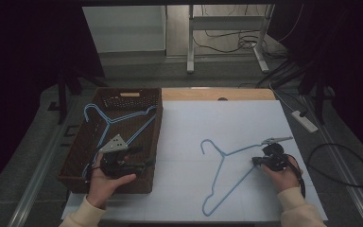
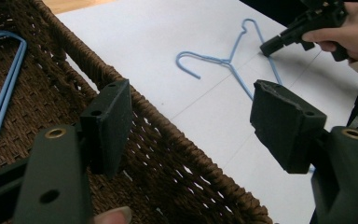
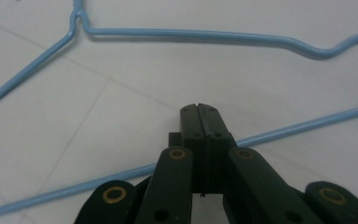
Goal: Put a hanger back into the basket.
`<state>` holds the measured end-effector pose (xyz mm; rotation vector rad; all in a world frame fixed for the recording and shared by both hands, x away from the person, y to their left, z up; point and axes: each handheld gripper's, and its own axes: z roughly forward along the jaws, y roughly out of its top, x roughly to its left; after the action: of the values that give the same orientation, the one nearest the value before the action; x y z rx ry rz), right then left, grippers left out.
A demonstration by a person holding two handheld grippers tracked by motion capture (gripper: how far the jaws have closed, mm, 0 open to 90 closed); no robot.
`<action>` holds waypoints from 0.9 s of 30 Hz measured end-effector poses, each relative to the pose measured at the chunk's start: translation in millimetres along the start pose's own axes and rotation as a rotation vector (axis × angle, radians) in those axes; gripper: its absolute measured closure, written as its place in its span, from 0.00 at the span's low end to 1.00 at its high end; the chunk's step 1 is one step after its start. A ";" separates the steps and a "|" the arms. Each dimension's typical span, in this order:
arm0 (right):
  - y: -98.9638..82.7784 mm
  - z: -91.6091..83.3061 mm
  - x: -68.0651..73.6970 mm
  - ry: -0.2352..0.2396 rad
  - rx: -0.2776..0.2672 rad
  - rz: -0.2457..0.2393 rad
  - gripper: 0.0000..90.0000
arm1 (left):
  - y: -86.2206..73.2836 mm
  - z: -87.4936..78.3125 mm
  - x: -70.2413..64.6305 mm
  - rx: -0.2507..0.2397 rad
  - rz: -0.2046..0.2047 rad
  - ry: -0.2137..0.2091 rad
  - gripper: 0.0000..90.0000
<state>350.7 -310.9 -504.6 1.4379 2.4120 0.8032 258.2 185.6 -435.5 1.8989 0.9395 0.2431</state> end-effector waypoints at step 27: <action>61.8 27.7 44.4 0.145 -0.041 -0.147 0.57 | -2.0 3.9 -1.9 0.001 0.015 -0.001 0.34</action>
<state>387.0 -240.1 -489.3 1.2091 2.5557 0.9443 257.9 182.2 -438.8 1.9073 0.9253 0.2506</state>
